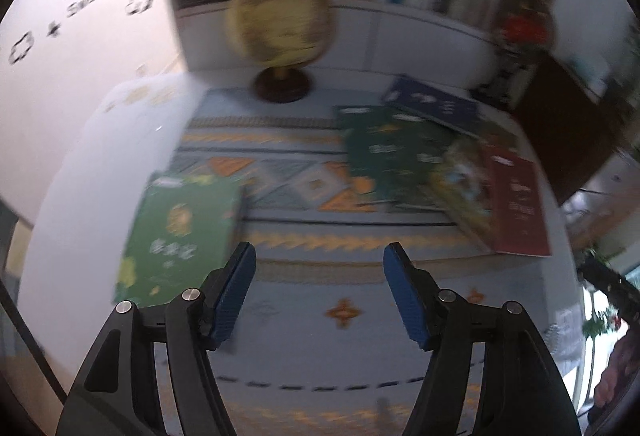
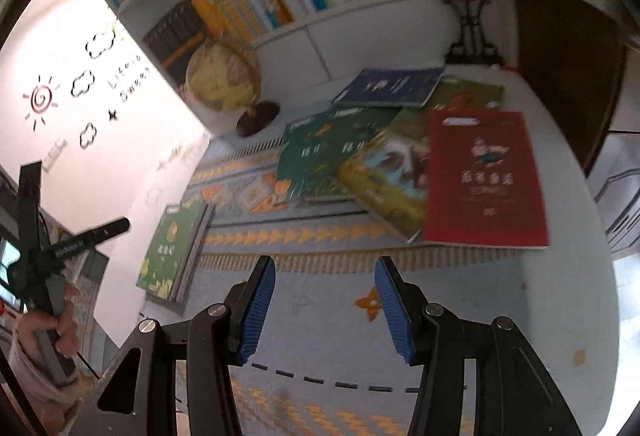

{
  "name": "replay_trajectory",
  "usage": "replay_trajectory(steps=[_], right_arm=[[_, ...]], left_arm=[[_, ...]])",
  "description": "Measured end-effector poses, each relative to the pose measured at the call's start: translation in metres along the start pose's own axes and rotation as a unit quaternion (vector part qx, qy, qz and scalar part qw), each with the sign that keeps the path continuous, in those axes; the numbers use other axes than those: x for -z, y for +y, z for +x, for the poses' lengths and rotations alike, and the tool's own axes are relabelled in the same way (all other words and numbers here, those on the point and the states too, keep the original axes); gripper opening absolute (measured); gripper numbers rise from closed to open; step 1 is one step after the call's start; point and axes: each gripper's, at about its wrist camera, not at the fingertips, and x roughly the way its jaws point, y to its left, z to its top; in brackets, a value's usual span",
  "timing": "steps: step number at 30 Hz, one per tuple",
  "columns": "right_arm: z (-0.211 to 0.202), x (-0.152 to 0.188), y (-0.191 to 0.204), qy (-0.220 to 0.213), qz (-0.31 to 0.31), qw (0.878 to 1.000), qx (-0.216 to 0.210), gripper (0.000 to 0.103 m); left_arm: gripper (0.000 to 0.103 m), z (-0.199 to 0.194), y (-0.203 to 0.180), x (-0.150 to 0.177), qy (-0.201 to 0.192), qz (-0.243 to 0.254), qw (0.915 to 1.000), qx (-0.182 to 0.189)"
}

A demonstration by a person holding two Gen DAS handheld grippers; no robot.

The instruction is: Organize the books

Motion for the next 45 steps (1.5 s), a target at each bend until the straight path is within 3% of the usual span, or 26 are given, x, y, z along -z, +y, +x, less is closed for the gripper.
replay_trajectory(steps=[3,7,9,14,18,23,27,33,37,42,45], right_arm=[[-0.021,-0.017,-0.013,-0.029,-0.007,1.0,0.008,0.057],[-0.033,-0.042,-0.039,-0.053,-0.001,0.998,0.017,0.071],[-0.029,-0.054,-0.055,-0.055,-0.001,0.998,0.027,0.073],[0.008,-0.072,-0.098,-0.022,0.017,0.998,0.052,0.073],[0.05,-0.076,-0.147,-0.01,0.066,0.994,0.082,0.073],[0.096,-0.074,-0.196,0.017,0.135,0.987,0.091,0.073],[0.123,-0.078,-0.218,0.034,0.133,0.984,0.11,0.073],[0.147,-0.083,-0.242,0.051,0.141,0.981,0.126,0.073],[0.158,-0.085,-0.25,0.059,0.161,0.979,0.11,0.073],[0.17,-0.089,-0.23,0.072,0.143,0.982,0.094,0.076],[0.174,-0.087,-0.209,0.078,0.13,0.985,0.088,0.079]], left_arm=[[0.072,0.006,-0.024,-0.013,-0.003,0.012,0.9993,0.034],[0.073,0.028,-0.059,-0.038,0.0,0.023,0.9958,0.088],[0.073,0.044,-0.076,-0.048,0.002,0.03,0.9933,0.111],[0.073,0.092,-0.127,-0.058,0.035,0.088,0.9839,0.152],[0.073,0.142,-0.172,-0.054,0.065,0.133,0.9729,0.178],[0.073,0.197,-0.207,-0.051,0.109,0.123,0.9592,0.23],[0.073,0.235,-0.23,-0.044,0.147,0.096,0.9453,0.275],[0.074,0.259,-0.253,-0.031,0.175,0.107,0.9349,0.289],[0.075,0.258,-0.258,-0.03,0.161,0.121,0.9353,0.291],[0.076,0.256,-0.255,-0.031,0.168,0.139,0.9283,0.302],[0.076,0.254,-0.252,-0.031,0.175,0.152,0.93,0.286]])
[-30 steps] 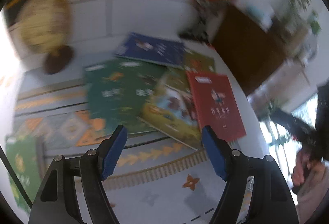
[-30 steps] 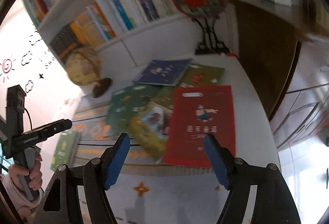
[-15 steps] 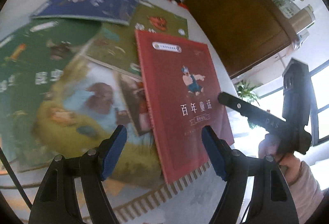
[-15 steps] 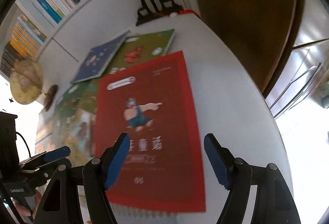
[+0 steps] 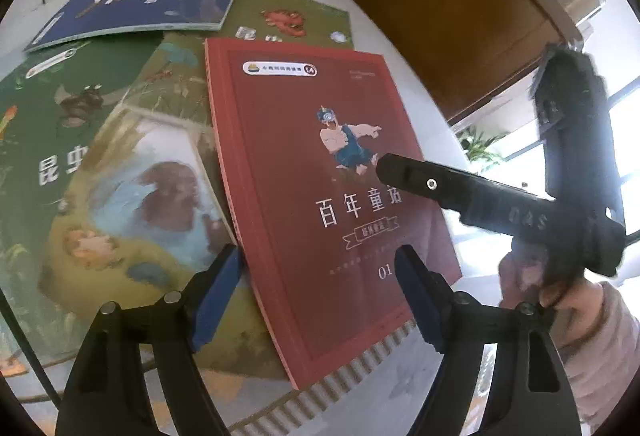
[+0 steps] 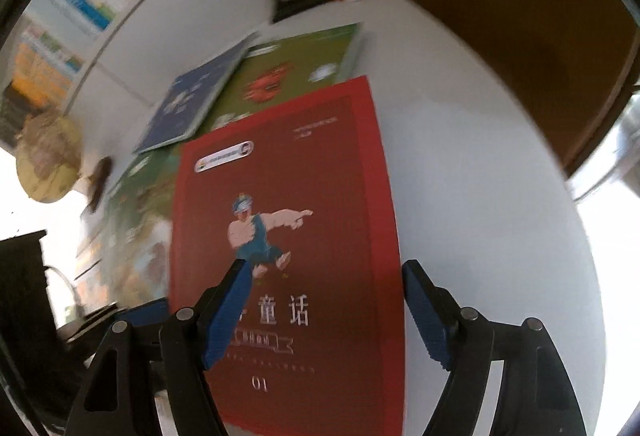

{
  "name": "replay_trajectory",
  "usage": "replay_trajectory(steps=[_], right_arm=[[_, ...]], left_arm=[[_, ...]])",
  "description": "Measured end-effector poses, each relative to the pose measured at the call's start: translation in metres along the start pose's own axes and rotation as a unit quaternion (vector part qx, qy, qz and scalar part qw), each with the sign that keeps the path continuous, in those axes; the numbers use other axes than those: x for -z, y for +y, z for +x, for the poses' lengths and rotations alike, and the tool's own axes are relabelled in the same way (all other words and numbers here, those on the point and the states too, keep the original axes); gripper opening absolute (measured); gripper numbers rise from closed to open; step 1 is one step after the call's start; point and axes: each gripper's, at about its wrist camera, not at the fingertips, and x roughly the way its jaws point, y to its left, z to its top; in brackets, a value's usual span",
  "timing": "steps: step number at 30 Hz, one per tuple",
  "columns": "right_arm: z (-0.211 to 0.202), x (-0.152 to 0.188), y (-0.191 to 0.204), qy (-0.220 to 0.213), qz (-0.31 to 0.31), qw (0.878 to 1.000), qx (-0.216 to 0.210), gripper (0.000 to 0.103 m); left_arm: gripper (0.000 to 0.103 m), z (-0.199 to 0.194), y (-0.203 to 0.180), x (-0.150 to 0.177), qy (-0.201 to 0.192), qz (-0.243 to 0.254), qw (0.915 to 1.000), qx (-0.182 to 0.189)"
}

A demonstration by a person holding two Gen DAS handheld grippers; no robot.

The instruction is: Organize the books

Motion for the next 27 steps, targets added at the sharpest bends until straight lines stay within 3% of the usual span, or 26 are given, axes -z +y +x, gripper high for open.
replay_trajectory(steps=[2,7,11,18,26,27], right_arm=[[-0.002,0.006,0.01,0.003,-0.015,1.0,0.001,0.079],[-0.009,0.033,0.031,0.02,-0.015,0.998,-0.051,0.079],[-0.006,0.056,0.051,0.045,-0.029,0.995,-0.08,0.079],[0.003,0.095,0.067,0.073,-0.042,0.99,-0.117,0.079],[0.001,0.096,0.057,0.05,-0.041,0.988,-0.138,0.079],[0.001,0.096,0.058,0.046,-0.047,0.988,-0.142,0.083]], left_arm=[[0.076,-0.007,0.005,0.005,0.007,-0.009,0.9999,-0.011],[0.076,-0.04,0.023,0.033,-0.001,-0.05,0.9987,-0.009],[0.076,-0.06,0.034,0.064,0.015,-0.072,0.9972,-0.017],[0.076,-0.073,0.066,0.103,0.018,-0.116,0.9926,-0.031],[0.076,-0.063,0.073,0.1,0.01,-0.085,0.9945,-0.061],[0.076,-0.061,0.071,0.099,0.003,-0.077,0.9952,-0.06]])
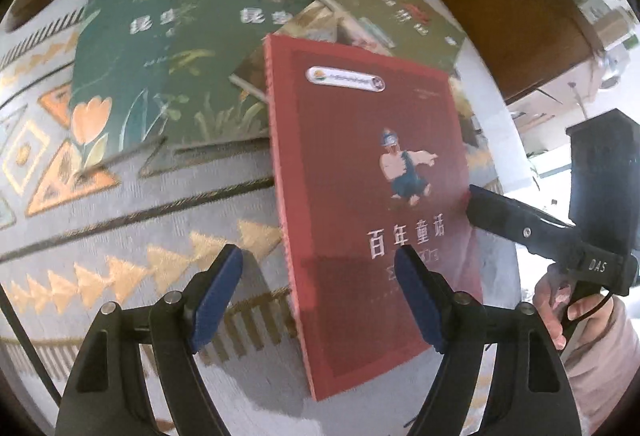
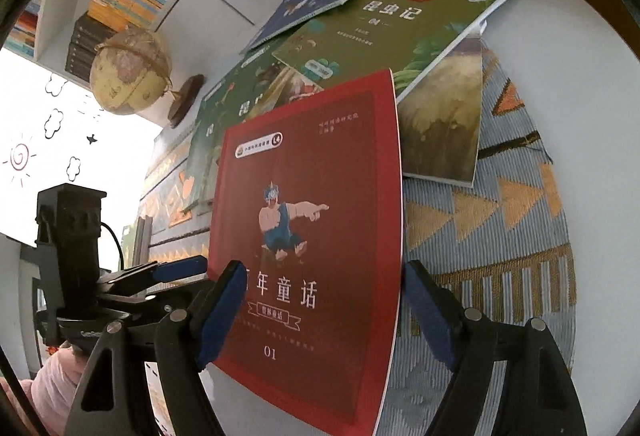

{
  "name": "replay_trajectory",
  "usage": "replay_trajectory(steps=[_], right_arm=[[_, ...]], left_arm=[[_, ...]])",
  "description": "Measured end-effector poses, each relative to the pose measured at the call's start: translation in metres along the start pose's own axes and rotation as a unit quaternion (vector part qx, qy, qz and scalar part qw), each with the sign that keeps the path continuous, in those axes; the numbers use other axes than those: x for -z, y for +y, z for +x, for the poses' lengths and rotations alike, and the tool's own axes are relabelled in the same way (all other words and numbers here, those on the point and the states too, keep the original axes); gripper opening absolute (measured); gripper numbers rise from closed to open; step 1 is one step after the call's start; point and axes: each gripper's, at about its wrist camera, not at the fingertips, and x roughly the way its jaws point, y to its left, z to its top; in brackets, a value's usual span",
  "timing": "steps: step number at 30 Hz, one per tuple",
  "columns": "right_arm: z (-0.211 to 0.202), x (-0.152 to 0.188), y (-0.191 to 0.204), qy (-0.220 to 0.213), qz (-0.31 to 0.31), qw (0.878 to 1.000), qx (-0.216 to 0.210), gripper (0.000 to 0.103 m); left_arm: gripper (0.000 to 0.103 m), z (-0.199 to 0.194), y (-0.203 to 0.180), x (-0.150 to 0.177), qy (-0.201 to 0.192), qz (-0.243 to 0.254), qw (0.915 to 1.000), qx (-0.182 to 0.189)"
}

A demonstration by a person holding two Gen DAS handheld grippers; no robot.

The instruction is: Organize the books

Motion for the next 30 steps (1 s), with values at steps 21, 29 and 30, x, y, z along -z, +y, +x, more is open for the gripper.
replay_trajectory(steps=[21,29,30], right_arm=[[-0.002,-0.008,-0.018,0.01,0.037,0.995,-0.088,0.072],[-0.023,-0.001,-0.04,-0.009,0.099,0.97,-0.221,0.059],[-0.021,0.0,-0.037,0.006,0.093,0.968,-0.234,0.053]], left_arm=[[0.053,-0.007,0.02,0.007,-0.017,-0.025,0.9972,0.069],[0.053,-0.006,0.013,0.007,-0.011,0.007,0.9988,0.048],[0.053,-0.006,0.011,0.007,-0.011,0.015,0.999,0.042]])
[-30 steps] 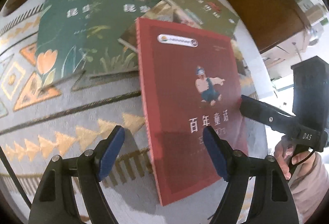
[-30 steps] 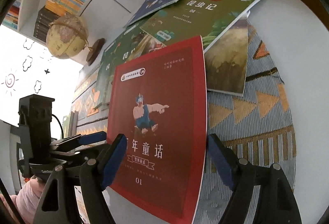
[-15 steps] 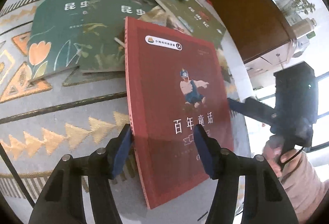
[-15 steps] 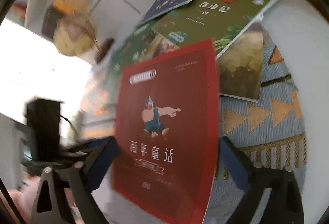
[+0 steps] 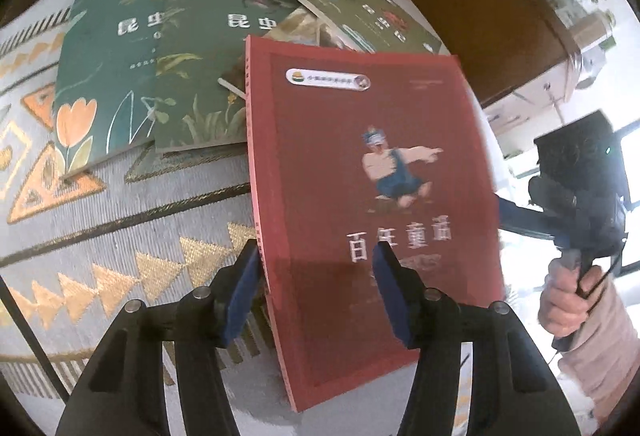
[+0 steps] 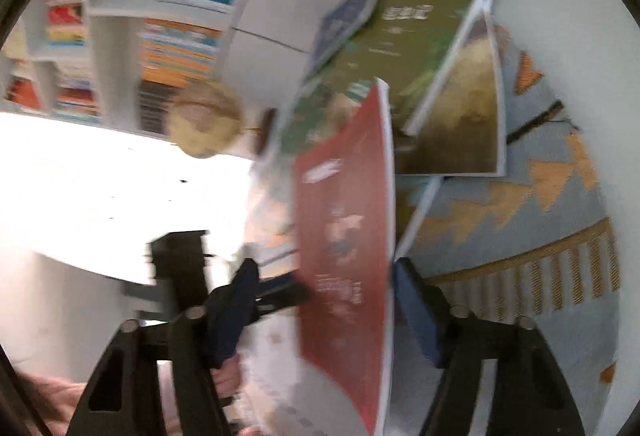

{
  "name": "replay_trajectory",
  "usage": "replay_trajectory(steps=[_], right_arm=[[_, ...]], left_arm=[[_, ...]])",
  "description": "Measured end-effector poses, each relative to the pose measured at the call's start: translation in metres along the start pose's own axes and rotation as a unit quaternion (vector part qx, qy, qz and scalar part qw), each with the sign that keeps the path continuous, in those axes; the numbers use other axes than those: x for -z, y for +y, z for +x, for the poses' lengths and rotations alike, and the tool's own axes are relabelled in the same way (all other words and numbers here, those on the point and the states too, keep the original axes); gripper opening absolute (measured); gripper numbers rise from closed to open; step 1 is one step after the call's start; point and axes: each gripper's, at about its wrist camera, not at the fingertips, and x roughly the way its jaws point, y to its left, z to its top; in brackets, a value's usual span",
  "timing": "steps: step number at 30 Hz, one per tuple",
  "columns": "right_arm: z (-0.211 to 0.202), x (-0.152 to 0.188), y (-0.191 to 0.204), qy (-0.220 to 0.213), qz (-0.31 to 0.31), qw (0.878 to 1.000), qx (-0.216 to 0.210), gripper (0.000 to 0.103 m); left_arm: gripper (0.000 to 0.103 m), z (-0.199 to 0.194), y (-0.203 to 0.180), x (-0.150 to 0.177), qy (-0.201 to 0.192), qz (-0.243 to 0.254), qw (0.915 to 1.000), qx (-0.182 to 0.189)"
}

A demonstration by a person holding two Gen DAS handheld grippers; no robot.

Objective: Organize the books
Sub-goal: 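Lift the red book with both grippers and carry it beside the green book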

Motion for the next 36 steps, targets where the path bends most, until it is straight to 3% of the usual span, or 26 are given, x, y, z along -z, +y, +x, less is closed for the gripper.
replay_trajectory(steps=[3,4,6,8,12,19,22,26,36], right_arm=[[0.028,0.009,0.01,0.047,-0.051,0.992,0.11,0.043],[0.033,0.01,0.01,0.048,-0.057,0.989,0.131,0.04],[0.037,0.012,0.004,0.039,-0.046,0.986,0.155,0.021],[0.035,0.013,0.002,0.03,-0.049,0.983,0.177,0.021],[0.035,0.014,0.006,0.024,-0.059,0.98,0.19,0.02],[0.037,0.015,0.009,0.019,-0.049,0.981,0.187,0.02],[0.045,0.013,0.008,0.021,-0.044,0.98,0.192,0.02],[0.043,0.012,0.01,0.017,-0.044,0.977,0.206,0.019],[0.037,0.012,0.046,0.002,-0.073,0.969,0.234,0.019]], left_arm=[[0.053,0.001,-0.004,0.0,0.002,0.01,0.9999,-0.012],[0.053,0.0,-0.001,-0.001,0.003,-0.003,1.0,-0.006],[0.053,-0.001,0.006,-0.003,0.01,-0.035,0.9991,0.02],[0.053,-0.01,0.005,-0.001,0.002,-0.039,0.9981,0.048],[0.053,-0.016,-0.011,0.002,-0.007,0.005,0.9993,0.036],[0.052,0.008,0.0,-0.01,0.019,-0.025,0.9975,0.064],[0.05,0.01,-0.012,-0.011,0.023,0.017,0.9989,0.038],[0.035,-0.002,-0.01,-0.013,0.003,-0.003,0.9978,0.067],[0.035,-0.03,-0.014,-0.008,-0.02,0.0,0.9967,0.079]])
